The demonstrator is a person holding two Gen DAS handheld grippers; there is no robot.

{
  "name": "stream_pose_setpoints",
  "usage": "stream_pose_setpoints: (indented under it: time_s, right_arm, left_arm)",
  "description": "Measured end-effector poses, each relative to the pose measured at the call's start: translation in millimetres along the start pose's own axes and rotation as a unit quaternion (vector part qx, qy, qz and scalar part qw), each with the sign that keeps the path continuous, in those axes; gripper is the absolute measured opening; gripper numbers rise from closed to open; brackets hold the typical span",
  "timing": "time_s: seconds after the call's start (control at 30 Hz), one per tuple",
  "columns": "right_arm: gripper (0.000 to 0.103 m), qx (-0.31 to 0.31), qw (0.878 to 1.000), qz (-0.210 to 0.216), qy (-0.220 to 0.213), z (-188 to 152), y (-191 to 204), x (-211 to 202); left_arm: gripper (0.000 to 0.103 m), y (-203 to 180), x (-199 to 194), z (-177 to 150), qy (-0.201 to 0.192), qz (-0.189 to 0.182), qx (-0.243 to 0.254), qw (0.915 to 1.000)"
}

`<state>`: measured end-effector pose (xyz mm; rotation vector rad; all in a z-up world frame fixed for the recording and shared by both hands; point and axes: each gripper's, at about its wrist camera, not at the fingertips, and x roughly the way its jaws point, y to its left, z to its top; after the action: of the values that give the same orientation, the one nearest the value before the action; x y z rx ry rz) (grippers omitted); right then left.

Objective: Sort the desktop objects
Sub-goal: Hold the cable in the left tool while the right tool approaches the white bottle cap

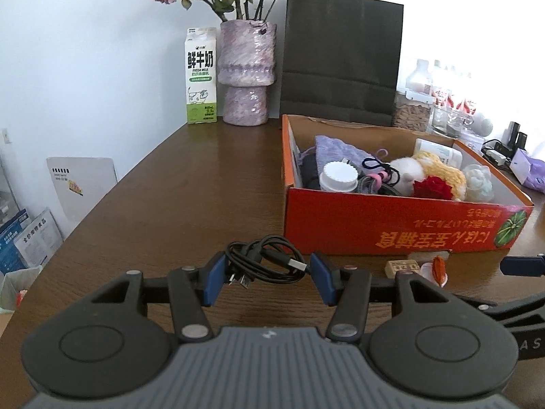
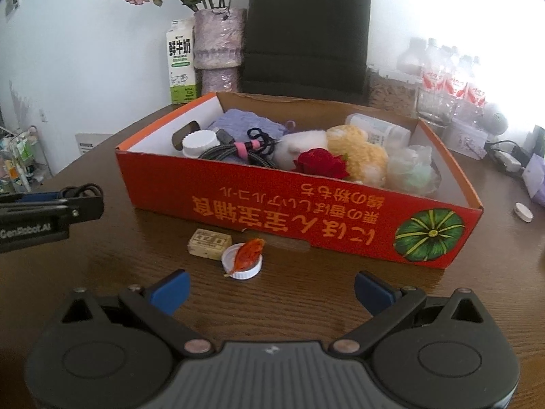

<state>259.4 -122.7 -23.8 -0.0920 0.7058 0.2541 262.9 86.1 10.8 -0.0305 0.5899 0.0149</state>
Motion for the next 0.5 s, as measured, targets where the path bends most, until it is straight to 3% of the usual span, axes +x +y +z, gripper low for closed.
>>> stream_pose_setpoints:
  time_s: [0.3,0.5]
  right_arm:
    - [0.093,0.005,1.000,0.016,0.002,2,-1,6]
    - [0.077,0.017,1.000,0.025,-0.003,7,-2,12]
  left_arm:
    - [0.054,7,11,-1,0.007,0.000,-0.009,0.9999]
    - [0.054,10,14,-3,0.008,-0.007,-0.013,0.9999]
